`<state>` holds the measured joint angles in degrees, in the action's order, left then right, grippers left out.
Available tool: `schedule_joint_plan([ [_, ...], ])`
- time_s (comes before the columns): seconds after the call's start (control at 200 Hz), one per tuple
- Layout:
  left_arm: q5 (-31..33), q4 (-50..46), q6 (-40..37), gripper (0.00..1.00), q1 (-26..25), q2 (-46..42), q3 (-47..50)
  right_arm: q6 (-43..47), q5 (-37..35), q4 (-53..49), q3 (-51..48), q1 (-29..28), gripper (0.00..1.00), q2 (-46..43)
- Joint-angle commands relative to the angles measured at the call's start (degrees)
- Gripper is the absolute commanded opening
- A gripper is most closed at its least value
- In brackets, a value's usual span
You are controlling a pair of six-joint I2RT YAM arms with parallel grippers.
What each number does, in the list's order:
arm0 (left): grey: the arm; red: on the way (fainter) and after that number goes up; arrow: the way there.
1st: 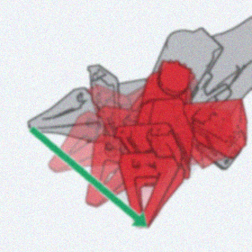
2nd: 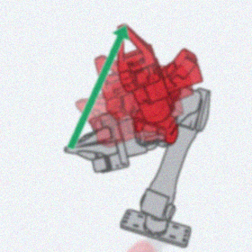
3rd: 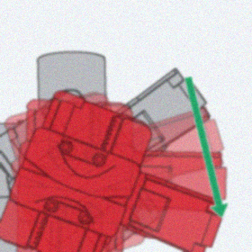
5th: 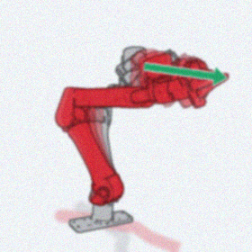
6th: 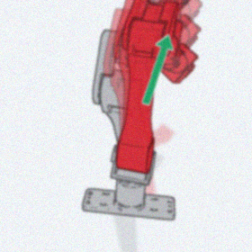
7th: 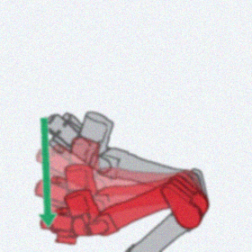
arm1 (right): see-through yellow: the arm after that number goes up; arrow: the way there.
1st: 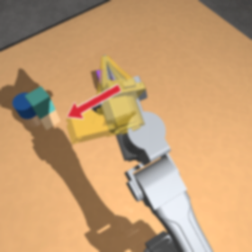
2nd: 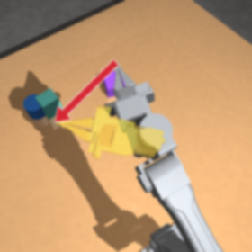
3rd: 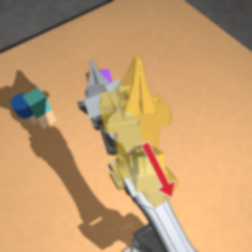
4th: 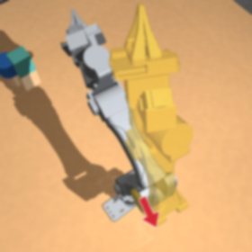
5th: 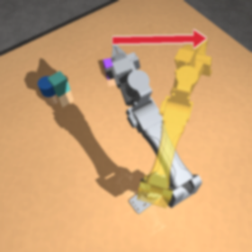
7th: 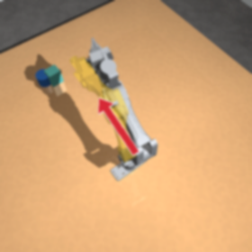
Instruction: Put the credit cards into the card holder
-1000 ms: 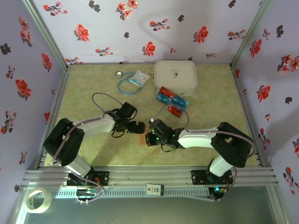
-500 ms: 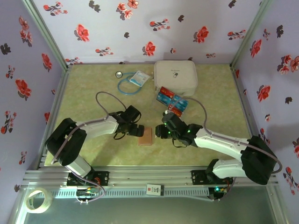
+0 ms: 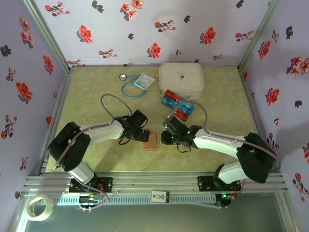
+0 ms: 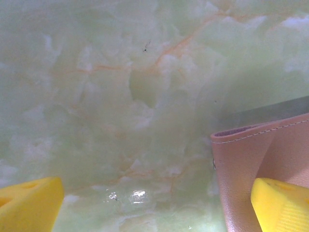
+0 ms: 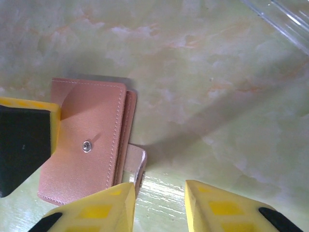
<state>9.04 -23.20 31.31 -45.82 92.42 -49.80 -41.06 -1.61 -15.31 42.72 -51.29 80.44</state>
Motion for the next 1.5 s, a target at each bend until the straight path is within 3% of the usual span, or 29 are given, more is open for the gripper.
schedule_joint_plan([
  [0.0, 2.8, -3.5, 0.1, 1.0, -0.3, 1.7, 0.7, 1.1, 0.8, 0.2, 2.4, 0.4, 0.31, 1.1],
  [0.32, 2.9, -3.1, 0.0, 1.0, -0.3, 2.0, 0.9, 1.1, 1.6, 1.6, 2.6, 0.3, 0.22, 3.8],
  [0.615, 2.9, -3.0, -0.1, 1.0, -0.3, 2.0, 1.1, 0.4, 2.4, 3.3, 1.1, 0.4, 0.0, 3.3],
  [1.085, 2.8, -2.6, 0.0, 1.0, -0.4, 1.8, 1.5, -4.7, 10.8, 14.7, 0.8, 0.2, 0.0, 7.1],
  [1.49, 2.6, -1.9, 0.3, 1.0, -0.4, 1.2, 2.3, -6.1, 11.8, 18.9, 2.3, -1.2, 0.0, 13.1],
])
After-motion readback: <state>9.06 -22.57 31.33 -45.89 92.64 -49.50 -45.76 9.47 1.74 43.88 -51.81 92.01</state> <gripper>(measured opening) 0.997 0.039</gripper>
